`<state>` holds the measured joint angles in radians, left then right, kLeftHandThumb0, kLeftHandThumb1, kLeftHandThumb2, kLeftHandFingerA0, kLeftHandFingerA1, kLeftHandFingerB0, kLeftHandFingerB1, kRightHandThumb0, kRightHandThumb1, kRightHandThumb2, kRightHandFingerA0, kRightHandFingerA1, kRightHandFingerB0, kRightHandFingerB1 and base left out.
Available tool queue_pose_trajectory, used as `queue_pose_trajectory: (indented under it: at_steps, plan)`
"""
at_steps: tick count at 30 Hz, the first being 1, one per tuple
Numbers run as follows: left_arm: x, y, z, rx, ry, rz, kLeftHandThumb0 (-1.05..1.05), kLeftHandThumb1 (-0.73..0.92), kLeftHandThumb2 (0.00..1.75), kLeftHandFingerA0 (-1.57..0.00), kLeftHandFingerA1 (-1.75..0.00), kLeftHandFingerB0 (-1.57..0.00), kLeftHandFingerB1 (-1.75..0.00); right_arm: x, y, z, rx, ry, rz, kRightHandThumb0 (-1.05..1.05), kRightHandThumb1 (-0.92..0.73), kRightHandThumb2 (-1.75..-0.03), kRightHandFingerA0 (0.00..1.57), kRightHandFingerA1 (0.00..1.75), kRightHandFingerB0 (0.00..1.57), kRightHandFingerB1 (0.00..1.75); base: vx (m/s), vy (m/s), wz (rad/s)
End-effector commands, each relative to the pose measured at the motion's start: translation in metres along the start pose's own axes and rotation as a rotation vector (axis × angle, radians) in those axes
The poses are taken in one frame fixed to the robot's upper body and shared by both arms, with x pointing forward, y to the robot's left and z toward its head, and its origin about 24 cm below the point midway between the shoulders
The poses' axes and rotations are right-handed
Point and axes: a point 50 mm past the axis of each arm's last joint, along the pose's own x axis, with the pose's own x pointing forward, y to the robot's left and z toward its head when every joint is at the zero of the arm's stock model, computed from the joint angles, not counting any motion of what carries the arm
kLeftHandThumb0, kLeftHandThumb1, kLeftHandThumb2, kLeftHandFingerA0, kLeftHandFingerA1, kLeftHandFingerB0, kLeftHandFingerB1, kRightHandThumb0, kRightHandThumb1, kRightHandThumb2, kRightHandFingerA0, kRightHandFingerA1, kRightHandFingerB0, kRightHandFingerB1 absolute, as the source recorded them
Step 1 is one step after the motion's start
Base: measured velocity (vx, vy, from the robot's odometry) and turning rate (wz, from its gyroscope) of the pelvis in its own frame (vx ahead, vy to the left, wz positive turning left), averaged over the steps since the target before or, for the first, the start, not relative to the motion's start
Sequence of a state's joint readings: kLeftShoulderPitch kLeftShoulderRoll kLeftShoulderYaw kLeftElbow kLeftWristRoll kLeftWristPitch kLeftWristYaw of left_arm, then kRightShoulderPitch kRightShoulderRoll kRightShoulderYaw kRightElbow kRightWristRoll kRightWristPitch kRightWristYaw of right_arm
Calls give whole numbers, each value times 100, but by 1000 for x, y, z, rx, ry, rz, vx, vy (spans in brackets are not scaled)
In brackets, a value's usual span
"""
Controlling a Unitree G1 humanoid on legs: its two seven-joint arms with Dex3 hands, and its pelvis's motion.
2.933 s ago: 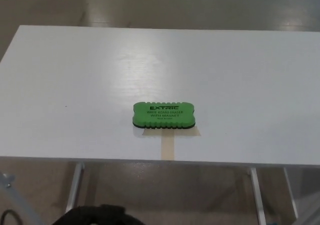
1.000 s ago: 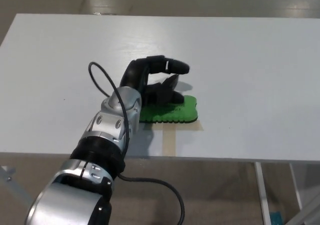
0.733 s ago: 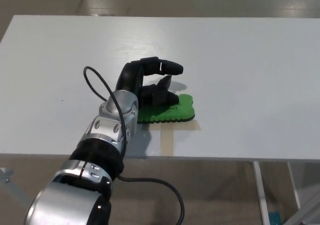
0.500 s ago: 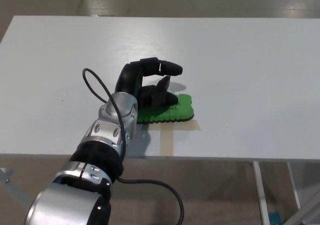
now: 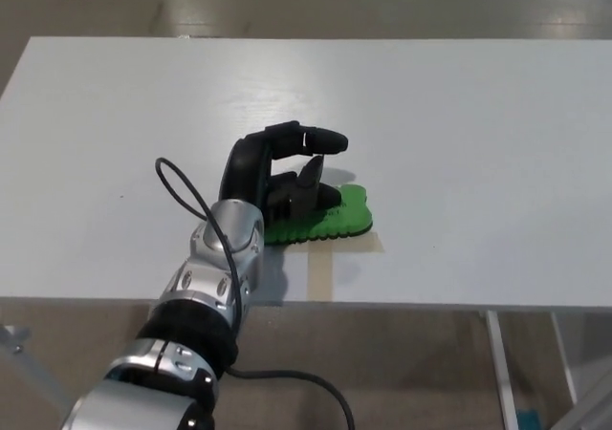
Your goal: Use the left hand to press on the green eraser and wipe the desk from center to the left and then back to center.
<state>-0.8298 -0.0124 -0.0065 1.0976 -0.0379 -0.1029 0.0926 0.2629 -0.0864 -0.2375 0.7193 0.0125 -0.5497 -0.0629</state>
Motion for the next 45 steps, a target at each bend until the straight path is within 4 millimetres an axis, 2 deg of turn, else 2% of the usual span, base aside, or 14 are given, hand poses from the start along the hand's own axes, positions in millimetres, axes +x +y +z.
queue_pose_trajectory:
  at_steps: [1,17,26,30,35,36,39,41,45]
  plan:
    - [-15,9,-50,20,173,11,-15,85,65,-89,-89,-88,-78,0,0,0,-2,-5,-12,-21,-69,-60,80,59,52,46,0,0,0]
    - [-24,53,-64,89,157,78,-13,84,67,-94,-90,-90,-76,-4,-2,-7,-28,19,-24,-20,-67,-59,81,57,55,47,0,0,0]
    - [-34,91,-76,134,205,141,-13,85,66,-93,-89,-90,-77,-5,1,-9,-46,30,-34,-19,-67,-59,83,57,57,48,0,0,0]
    - [-43,118,-81,187,222,181,-15,85,65,-93,-90,-90,-77,-4,1,-11,-48,39,-34,-18,-67,-59,83,57,57,48,0,0,0]
    - [-47,134,-79,198,225,204,-16,85,65,-93,-90,-90,-75,-2,2,-10,-48,43,-38,-18,-67,-59,83,57,57,48,0,0,0]
    - [-51,148,-79,209,240,232,-17,85,65,-92,-92,-89,-74,-2,1,-9,-49,38,-39,-18,-67,-59,83,57,57,48,0,0,0]
    - [-55,159,-79,224,254,254,-17,84,65,-92,-91,-89,-74,-3,1,-10,-46,36,-40,-18,-67,-59,83,57,57,48,0,0,0]
    - [-65,179,-81,235,267,297,-18,84,64,-91,-91,-88,-74,-2,0,-10,-50,41,-35,-16,-67,-59,83,57,58,48,0,0,0]
    - [-72,193,-81,203,265,323,-20,85,65,-90,-93,-87,-75,-2,0,-10,-43,41,-38,-17,-67,-59,83,57,58,48,0,0,0]
